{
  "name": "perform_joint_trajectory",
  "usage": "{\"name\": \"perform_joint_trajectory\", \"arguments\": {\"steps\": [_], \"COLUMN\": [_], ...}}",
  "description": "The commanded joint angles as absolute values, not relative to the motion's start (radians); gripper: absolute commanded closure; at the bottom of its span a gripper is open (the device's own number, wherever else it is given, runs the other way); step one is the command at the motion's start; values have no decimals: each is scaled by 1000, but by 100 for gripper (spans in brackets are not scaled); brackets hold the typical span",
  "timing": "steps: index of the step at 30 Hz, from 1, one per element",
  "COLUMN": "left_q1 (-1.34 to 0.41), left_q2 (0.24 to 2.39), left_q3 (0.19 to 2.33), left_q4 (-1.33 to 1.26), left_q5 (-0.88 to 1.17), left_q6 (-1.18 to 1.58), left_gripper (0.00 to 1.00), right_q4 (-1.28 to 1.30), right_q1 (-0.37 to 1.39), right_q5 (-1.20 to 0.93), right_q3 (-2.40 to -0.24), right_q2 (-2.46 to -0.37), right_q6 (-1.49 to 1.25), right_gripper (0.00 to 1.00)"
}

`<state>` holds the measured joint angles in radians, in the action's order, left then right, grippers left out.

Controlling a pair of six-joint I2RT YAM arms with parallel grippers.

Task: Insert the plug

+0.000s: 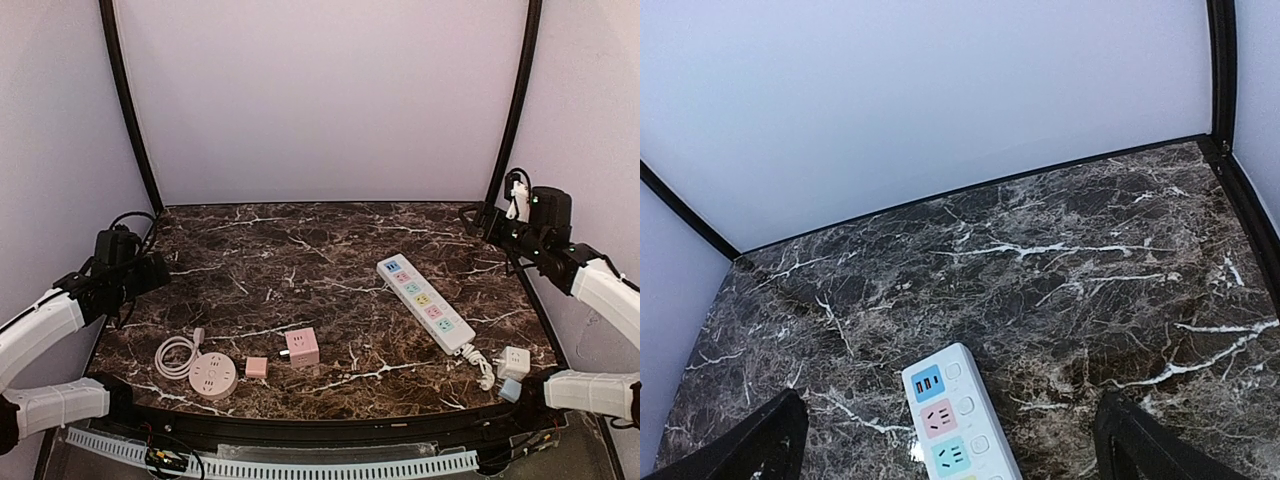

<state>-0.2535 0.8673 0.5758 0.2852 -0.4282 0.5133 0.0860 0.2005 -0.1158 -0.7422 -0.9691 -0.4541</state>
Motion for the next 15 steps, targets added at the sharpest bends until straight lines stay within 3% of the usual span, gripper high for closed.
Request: {"name": "perform_joint_trajectory", "arguments": {"steps": [1,7,15], "left_q1": [-258,-299,-523], "left_q2": [914,1022,1110], "left_q3": [640,719,818], "left_q4": [396,498,512], "left_q5": [-386,-308,-235], "left_q6": [509,532,529], "left_gripper": [1,1,5], "right_q4": [117,129,172], "right_q1": [233,317,509], "right_q5": [-104,-72,37], "right_q3": [-756,-802,-847], "right_q2": [-972,-1037,-1111], "right_q6": [-452,-455,-458], "right_gripper": [1,1,1]}}
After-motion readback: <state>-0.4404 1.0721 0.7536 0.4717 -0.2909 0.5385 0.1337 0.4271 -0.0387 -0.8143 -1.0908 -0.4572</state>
